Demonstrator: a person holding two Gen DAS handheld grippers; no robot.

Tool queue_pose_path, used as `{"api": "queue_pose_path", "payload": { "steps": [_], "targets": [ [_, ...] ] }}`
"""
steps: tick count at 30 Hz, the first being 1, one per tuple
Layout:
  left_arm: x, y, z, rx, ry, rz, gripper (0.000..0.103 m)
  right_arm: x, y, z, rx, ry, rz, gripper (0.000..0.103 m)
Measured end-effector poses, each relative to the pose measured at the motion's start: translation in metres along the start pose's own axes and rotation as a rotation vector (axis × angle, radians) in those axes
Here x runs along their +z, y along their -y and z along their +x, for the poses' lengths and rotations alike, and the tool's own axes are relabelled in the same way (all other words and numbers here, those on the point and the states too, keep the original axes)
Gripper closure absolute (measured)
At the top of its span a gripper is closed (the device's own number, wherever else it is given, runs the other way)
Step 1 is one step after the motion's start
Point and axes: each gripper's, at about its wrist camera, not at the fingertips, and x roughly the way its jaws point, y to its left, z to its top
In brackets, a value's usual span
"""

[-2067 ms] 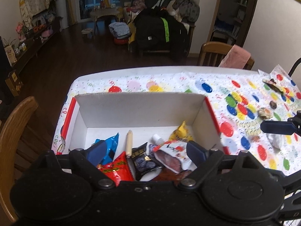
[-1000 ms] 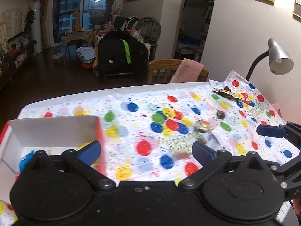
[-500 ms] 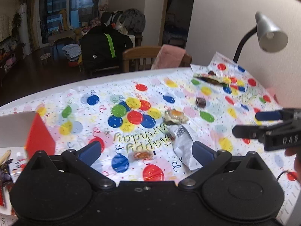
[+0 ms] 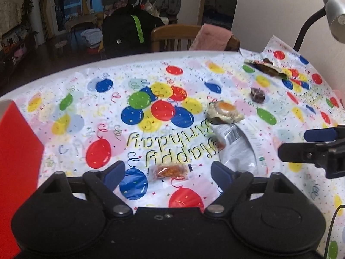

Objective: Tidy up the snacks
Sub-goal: 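Grasp the small wrapped pastry with the left tool while the right tool grasps the white pouch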

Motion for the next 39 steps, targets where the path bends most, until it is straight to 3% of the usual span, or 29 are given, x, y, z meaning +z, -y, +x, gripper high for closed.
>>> {"api": "queue_pose_path", "payload": {
  "steps": [3, 5, 11, 18, 24, 31, 39],
  "targets": [
    [0.001, 0.002, 0.015, 0.010, -0.022, 0.012, 0.026, 0.004, -0.003, 0.016, -0.005, -0.028, 0.013, 0.006],
    [0.001, 0.003, 0.024, 0.011, -0.035, 0.018, 0.029, 0.006, -0.004, 0.027, -0.006, -0.050, 0.015, 0.016],
    [-0.002, 0.008, 0.040, 0.014, -0.057, 0.058, 0.044, 0.008, -0.009, 0.048, 0.002, -0.095, 0.020, 0.027],
    [-0.004, 0.010, 0.047, 0.021, -0.051, 0.078, 0.052, 0.009, -0.018, 0.062, 0.006, -0.113, 0.001, 0.035],
    [-0.003, 0.010, 0.044, -0.004, -0.042, 0.082, 0.069, 0.007, -0.022, 0.068, 0.005, -0.130, -0.007, 0.056],
    [-0.002, 0.010, 0.041, -0.015, -0.031, 0.095, 0.071, 0.006, -0.028, 0.060, -0.023, -0.111, -0.018, 0.074],
    [0.000, 0.001, 0.024, -0.031, -0.022, 0.046, 0.072, 0.004, -0.040, 0.038, -0.010, -0.085, -0.037, 0.078]
  ]
}}
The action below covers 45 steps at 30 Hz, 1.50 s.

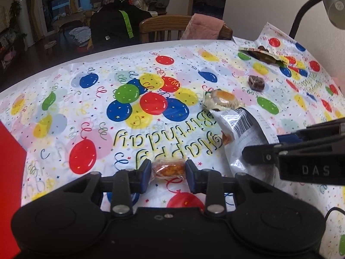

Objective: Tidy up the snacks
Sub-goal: 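Grasp the small wrapped pastry with the left tool while the right tool grasps the white pouch, then carry the pastry and white pouch into the red box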

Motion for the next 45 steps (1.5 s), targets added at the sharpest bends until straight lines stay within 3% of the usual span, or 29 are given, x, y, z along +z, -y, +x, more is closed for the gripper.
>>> {"api": "queue_pose_path", "payload": {
  "steps": [16, 31, 45],
  "targets": [
    [-0.004, -0.033, -0.075, -0.037, 0.032, -0.082, 0.071, -0.005, -0.055, -0.060, -0.006, 0.014, -0.042, 0.078],
    [-0.016, -0.086, -0.152, -0.041, 0.084, -0.084, 0.071, -0.005, -0.154, -0.104, 0.050, 0.066, -0.119, 0.078],
    [-0.025, -0.165, -0.199, -0.002, 0.130, -0.126, 0.071, 0.003, -0.247, -0.104, 0.096, 0.091, -0.179, 0.078]
  ]
}}
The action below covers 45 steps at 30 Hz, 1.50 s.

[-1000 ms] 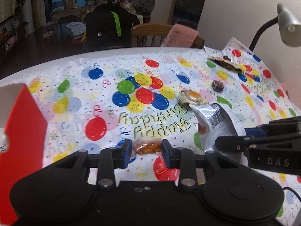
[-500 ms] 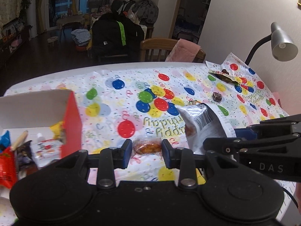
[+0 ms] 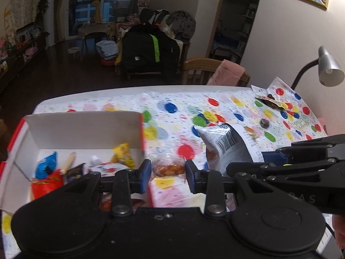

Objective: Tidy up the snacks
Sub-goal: 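Carry the pastry and white pouch into the red box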

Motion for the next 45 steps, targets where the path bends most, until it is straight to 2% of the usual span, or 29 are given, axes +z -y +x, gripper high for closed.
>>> {"api": "queue_pose_path", "payload": {
  "steps": [11, 19, 25, 32, 45],
  "targets": [
    [0.000, -0.067, -0.016, 0.063, 0.017, -0.049, 0.071, 0.019, -0.056, 0.035, 0.034, -0.022, -0.043, 0.078],
    [0.006, -0.115, -0.016, 0.130, 0.016, -0.069, 0.071, 0.033, -0.080, 0.071, 0.031, -0.053, -0.070, 0.078],
    [0.012, -0.149, 0.001, 0.193, -0.010, -0.078, 0.071, 0.043, -0.093, 0.104, 0.017, -0.087, -0.083, 0.078],
    [0.017, -0.184, 0.028, 0.223, -0.064, -0.110, 0.071, 0.055, -0.103, 0.140, -0.003, -0.121, -0.100, 0.078],
    [0.016, -0.197, 0.074, 0.252, -0.142, -0.077, 0.071, 0.060, -0.108, 0.184, -0.020, -0.174, -0.125, 0.078]
  ]
}}
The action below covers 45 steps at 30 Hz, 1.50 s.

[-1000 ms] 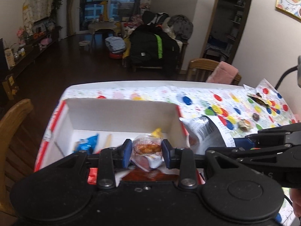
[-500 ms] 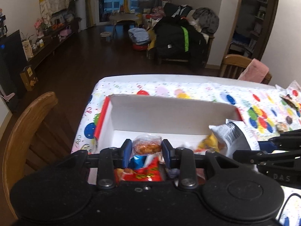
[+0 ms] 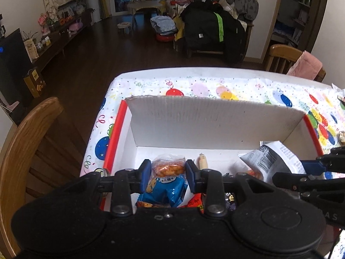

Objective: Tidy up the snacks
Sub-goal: 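Carry the pastry and white pouch into the red box, then open both tools to drop the pastry and pouch in the box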

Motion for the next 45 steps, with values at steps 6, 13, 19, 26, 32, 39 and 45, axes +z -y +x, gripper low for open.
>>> {"api": "queue_pose_path", "payload": {
  "steps": [6, 13, 19, 26, 32, 39, 45],
  "targets": [
    [-0.004, 0.006, 0.012, 0.004, -0.047, 0.017, 0.070, 0.003, 0.000, 0.002, 0.004, -0.009, 0.001, 0.078],
    [-0.009, 0.011, 0.017, 0.011, -0.090, 0.031, 0.064, 0.004, 0.002, 0.000, 0.009, -0.011, 0.010, 0.078],
    [-0.011, 0.010, 0.014, -0.010, -0.104, 0.007, 0.055, 0.001, 0.005, -0.005, 0.008, -0.003, 0.017, 0.076],
    [-0.011, 0.019, 0.000, -0.003, -0.065, 0.028, 0.032, -0.001, 0.006, -0.019, -0.001, 0.038, 0.021, 0.042],
    [-0.011, 0.013, -0.012, 0.005, -0.045, 0.006, 0.029, -0.002, 0.006, -0.033, 0.006, 0.071, 0.022, 0.034],
    [-0.014, 0.008, -0.031, 0.008, -0.014, -0.009, 0.020, -0.007, 0.008, -0.047, 0.013, 0.082, 0.026, 0.033],
    [-0.017, 0.010, -0.052, 0.010, 0.028, -0.012, 0.012, -0.016, 0.012, -0.065, 0.040, 0.104, 0.050, 0.028]
  ]
}}
